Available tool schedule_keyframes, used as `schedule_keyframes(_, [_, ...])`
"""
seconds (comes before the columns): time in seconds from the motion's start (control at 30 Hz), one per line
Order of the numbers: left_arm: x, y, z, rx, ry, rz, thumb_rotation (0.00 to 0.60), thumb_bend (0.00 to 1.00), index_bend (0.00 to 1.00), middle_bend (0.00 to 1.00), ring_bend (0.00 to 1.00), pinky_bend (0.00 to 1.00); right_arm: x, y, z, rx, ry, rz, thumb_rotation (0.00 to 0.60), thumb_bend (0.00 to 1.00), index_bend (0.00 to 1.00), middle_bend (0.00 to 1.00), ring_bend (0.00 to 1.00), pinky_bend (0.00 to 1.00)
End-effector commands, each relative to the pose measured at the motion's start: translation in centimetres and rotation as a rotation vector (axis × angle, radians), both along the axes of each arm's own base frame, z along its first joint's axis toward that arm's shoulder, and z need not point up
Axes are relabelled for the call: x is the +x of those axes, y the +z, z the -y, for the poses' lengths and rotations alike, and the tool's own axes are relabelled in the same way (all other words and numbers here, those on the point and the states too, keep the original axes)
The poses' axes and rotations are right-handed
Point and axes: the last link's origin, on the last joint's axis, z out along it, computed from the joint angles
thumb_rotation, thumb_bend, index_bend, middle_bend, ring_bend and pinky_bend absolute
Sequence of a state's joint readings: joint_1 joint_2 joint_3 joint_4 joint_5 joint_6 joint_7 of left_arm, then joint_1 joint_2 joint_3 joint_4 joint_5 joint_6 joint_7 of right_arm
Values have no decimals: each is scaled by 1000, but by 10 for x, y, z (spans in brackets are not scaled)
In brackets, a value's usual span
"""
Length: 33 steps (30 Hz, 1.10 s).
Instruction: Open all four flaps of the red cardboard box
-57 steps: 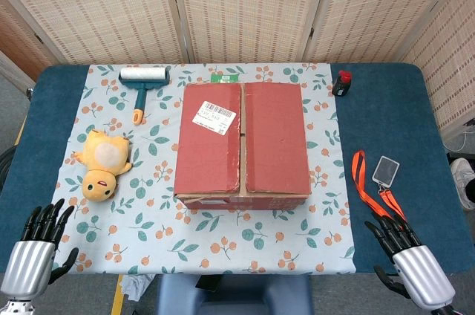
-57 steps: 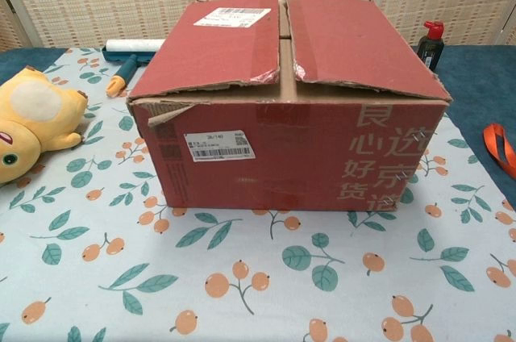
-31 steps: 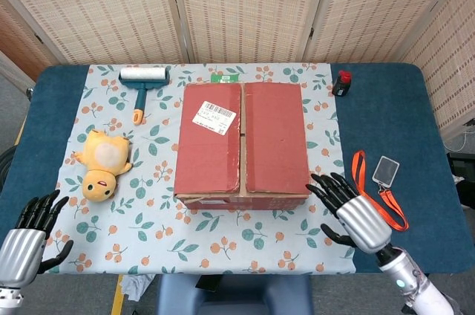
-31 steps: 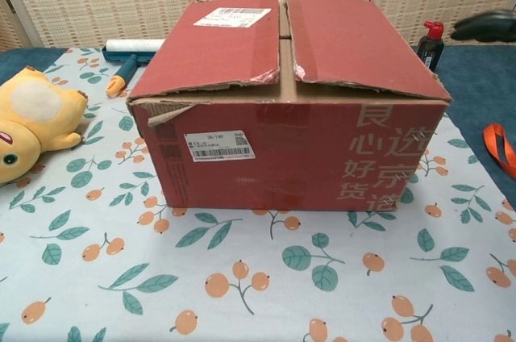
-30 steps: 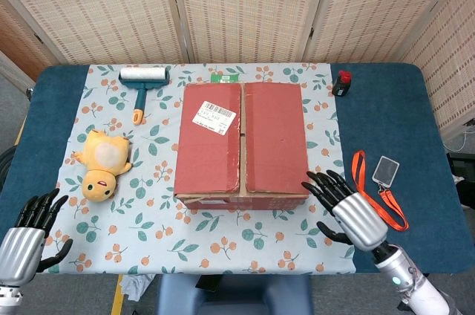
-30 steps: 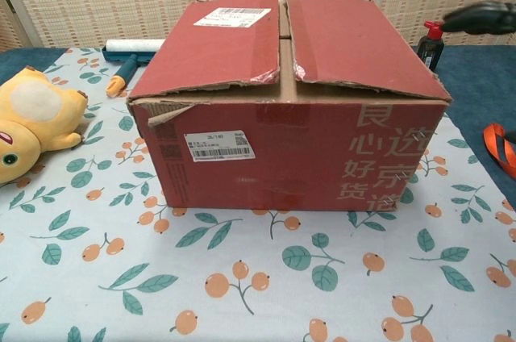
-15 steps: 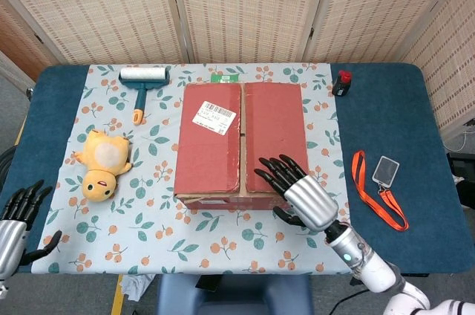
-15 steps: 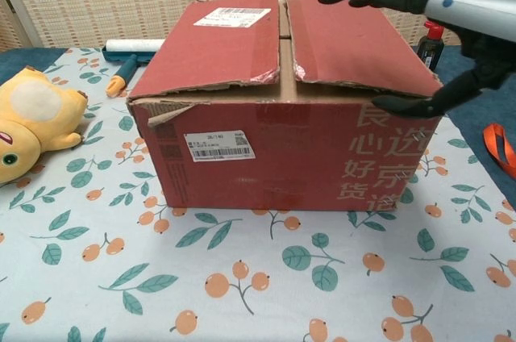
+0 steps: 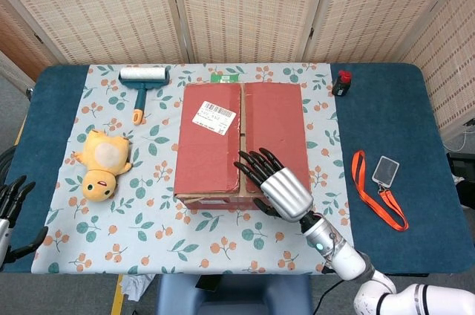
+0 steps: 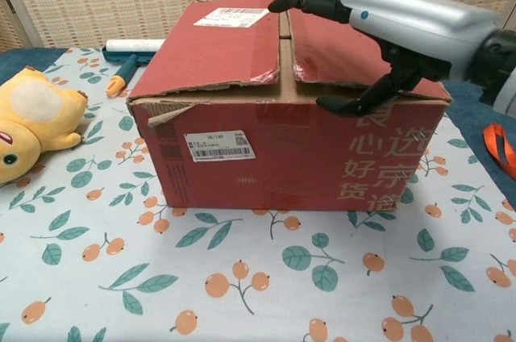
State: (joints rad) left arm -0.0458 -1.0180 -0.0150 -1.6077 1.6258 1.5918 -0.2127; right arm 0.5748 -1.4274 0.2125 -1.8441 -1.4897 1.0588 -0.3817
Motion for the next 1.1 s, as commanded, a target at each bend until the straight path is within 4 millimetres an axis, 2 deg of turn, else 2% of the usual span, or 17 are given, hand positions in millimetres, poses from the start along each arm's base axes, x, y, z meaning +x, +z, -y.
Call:
schedule_keyframes(0.03, [-3, 1, -1, -3, 6, 0, 600, 465, 0, 0, 39, 16, 2, 0, 2, -11, 3, 0, 600, 416, 0, 0, 0, 0])
schedule_keyframes(0.2, [-10, 2, -7, -6, 37, -5, 600, 466, 0, 0, 40, 16, 5, 2, 7, -18, -4, 19, 600, 416, 0, 0, 0, 0])
schedule_keyframes(0.83, [-8, 4, -1, 16, 21, 6, 600, 466, 0, 0, 40, 0, 22, -4, 29, -44, 23, 5, 600, 416, 0, 0, 0, 0])
schedule_keyframes(0.93, [-7, 3, 0, 10, 17, 8, 600, 466, 0, 0, 39, 0, 26, -2, 27, -56, 35, 12, 600, 416, 0, 0, 0, 0])
schedule_keyframes(1.1, [-4, 0, 1, 0, 4, -4, 600, 467, 0, 0, 39, 0, 28, 11, 19, -110, 49, 22, 600, 416, 0, 0, 0, 0])
